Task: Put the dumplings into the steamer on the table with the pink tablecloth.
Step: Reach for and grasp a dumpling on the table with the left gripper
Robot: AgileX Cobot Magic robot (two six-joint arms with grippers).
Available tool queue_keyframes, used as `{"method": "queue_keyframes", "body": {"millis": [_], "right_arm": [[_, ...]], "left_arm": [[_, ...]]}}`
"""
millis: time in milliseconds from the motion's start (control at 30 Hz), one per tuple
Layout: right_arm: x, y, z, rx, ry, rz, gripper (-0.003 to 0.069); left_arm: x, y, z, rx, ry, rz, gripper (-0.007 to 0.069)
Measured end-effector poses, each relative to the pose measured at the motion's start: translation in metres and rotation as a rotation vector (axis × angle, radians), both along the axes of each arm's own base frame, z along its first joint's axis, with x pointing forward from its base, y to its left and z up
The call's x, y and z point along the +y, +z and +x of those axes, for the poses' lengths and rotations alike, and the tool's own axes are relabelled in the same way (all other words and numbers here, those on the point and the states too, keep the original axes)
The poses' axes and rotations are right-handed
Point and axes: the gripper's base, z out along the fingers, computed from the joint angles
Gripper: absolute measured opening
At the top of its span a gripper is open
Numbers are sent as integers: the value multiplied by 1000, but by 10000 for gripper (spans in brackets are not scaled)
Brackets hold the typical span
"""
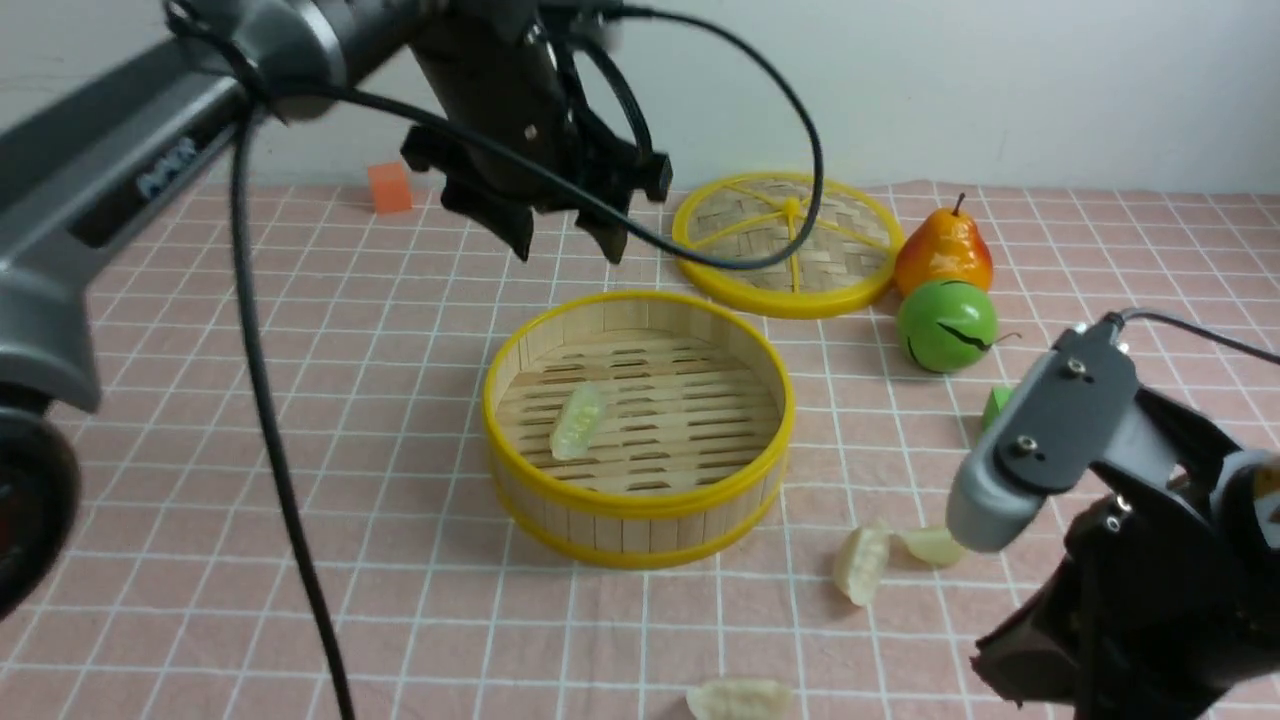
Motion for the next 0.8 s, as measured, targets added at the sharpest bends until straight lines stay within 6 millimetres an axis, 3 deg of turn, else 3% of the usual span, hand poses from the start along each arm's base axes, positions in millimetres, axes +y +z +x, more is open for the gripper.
{"method": "queue_keyframes", "body": {"millis": [33,133,233,367,433,533,667,800], "right_arm": [[2,3,2,-7,-2,6,49],[3,15,4,-15,-23,29,56],[-2,31,-1,-27,-54,37,61],[-22,52,-22,-92,-98,26,64],[-39,66,-41,-147,-132,37,67],[-53,77,-61,-188,-161,63,70],[-66,83,-79,-227,-168,90,71],[-72,74,-88,-218,-179,93,75]], "left_arm": [[1,16,-11,-22,-37,-35,485],[0,38,-36,-51,-165,-79,437],[-10,36,-55,-51,-300,-46,390],[-37,-2,-81,21,-534,72,349],[-56,-35,-98,84,-698,151,342],[-73,-69,-119,155,-852,225,349],[-88,-103,-136,181,-981,284,391],[-97,-123,-137,170,-1009,300,454]]}}
